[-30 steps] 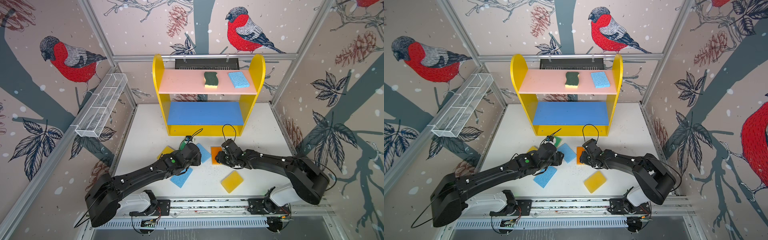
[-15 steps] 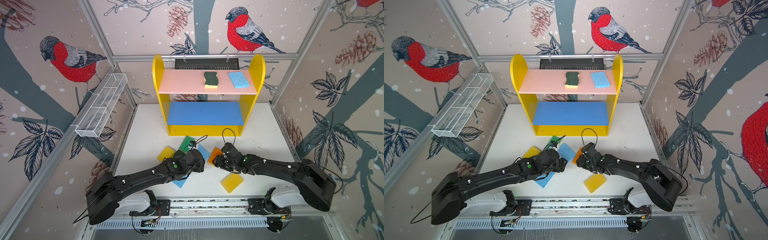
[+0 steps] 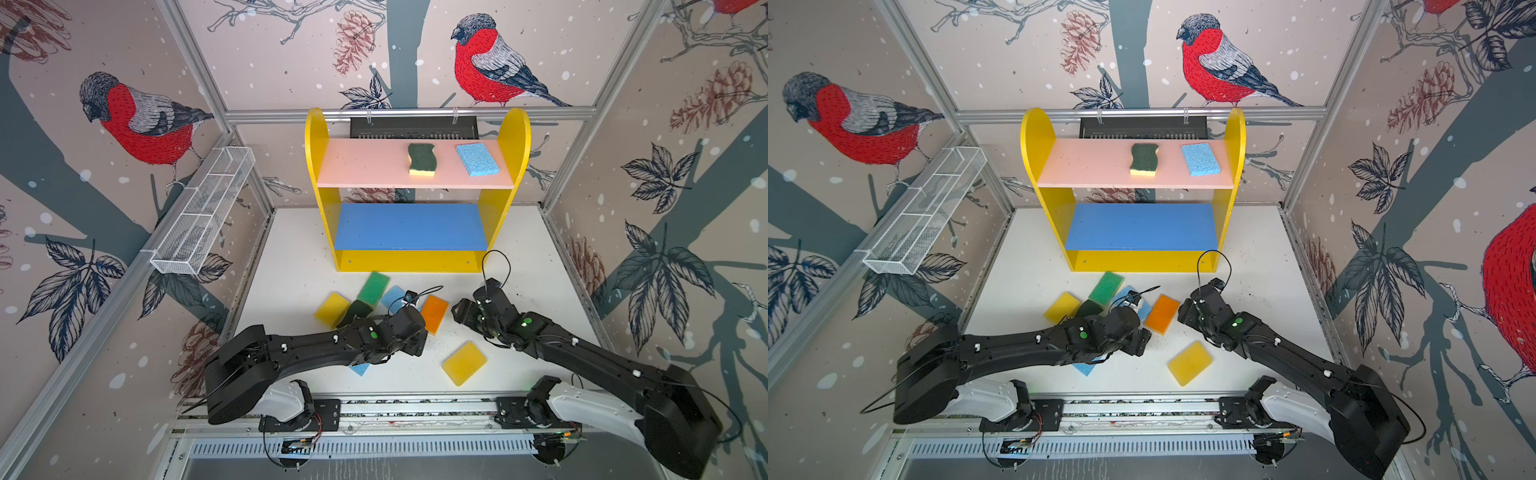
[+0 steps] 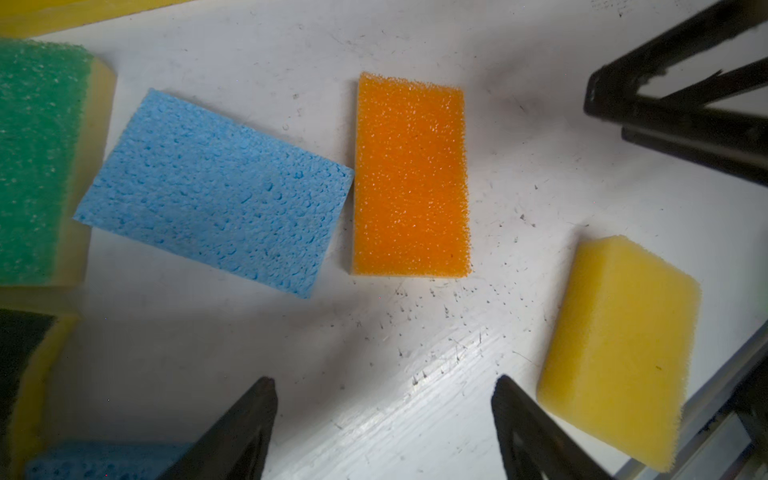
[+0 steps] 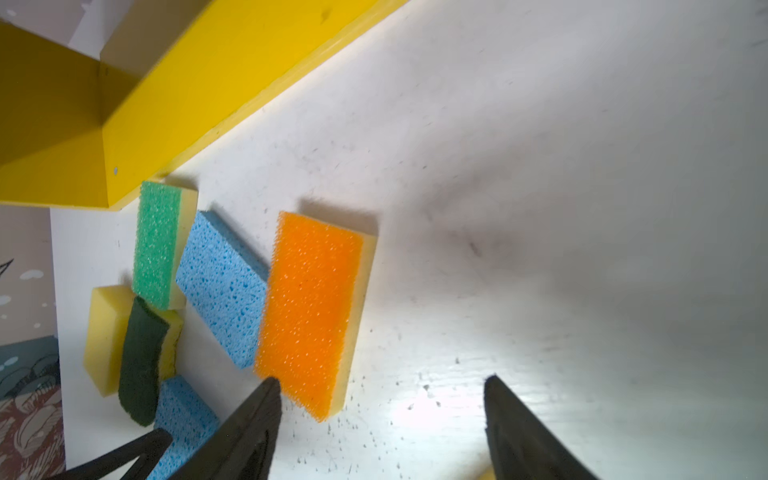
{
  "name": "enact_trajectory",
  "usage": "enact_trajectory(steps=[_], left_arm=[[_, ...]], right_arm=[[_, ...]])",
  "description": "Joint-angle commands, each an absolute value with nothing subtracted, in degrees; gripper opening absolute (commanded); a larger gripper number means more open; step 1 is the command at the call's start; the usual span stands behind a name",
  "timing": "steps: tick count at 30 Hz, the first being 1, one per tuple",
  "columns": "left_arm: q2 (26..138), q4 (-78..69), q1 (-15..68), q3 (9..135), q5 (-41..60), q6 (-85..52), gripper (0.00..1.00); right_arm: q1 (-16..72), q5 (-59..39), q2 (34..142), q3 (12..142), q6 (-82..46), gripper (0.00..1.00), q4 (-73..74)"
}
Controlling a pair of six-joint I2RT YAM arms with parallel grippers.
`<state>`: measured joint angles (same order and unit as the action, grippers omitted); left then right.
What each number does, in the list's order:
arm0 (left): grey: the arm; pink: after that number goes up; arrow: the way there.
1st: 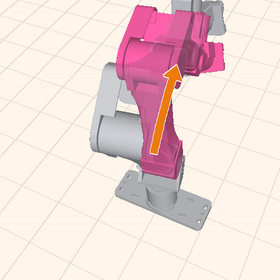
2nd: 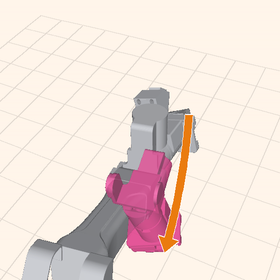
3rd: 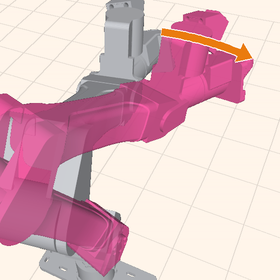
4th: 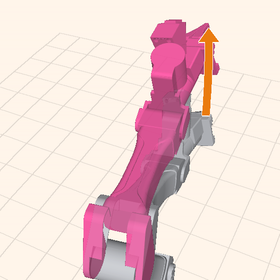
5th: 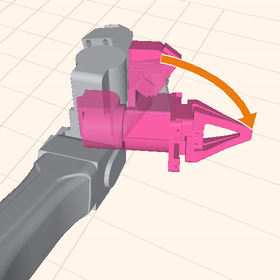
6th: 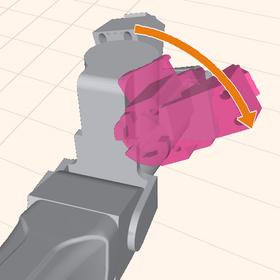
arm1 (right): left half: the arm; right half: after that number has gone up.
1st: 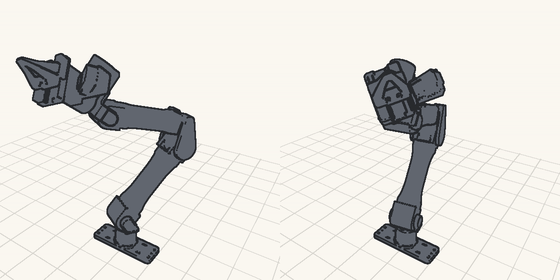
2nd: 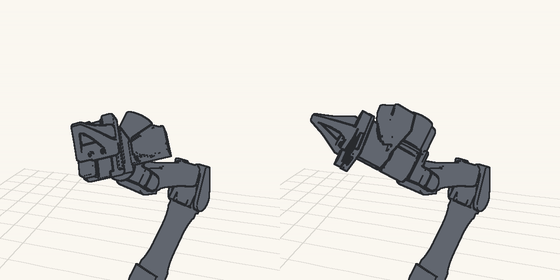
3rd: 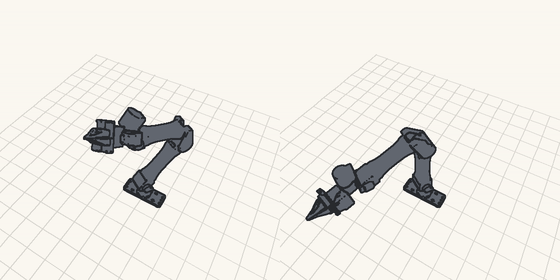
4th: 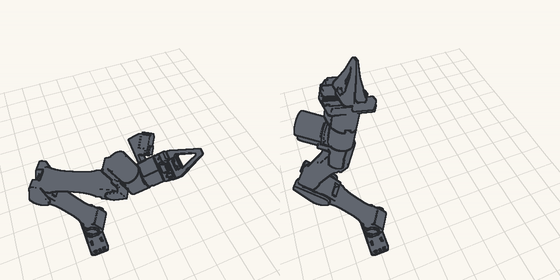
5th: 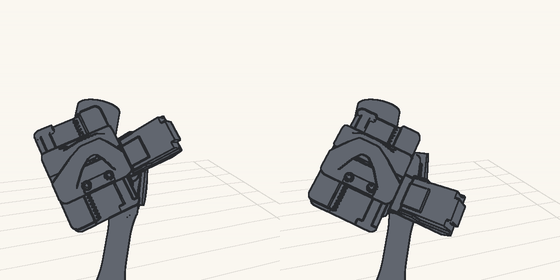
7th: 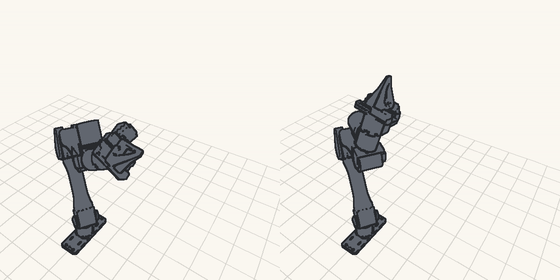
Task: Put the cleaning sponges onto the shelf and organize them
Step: 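Close the left gripper on the orange sponge while the right gripper draws back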
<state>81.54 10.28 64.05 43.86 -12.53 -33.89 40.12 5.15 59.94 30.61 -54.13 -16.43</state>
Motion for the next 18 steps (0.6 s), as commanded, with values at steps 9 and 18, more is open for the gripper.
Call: enact_trajectory(steps=[9, 18], left_arm=[[92.4, 8.5, 64.4, 50.0, -13.2, -31.0, 0.86], [99.4, 11.1, 64.3, 55.1, -15.0, -32.4, 0.85]], right_arm=[[34.4, 7.7, 54.6, 30.0, -47.8, 0.91, -20.6], [31.8, 5.7, 54.7, 29.0, -46.3, 0.92, -20.1]])
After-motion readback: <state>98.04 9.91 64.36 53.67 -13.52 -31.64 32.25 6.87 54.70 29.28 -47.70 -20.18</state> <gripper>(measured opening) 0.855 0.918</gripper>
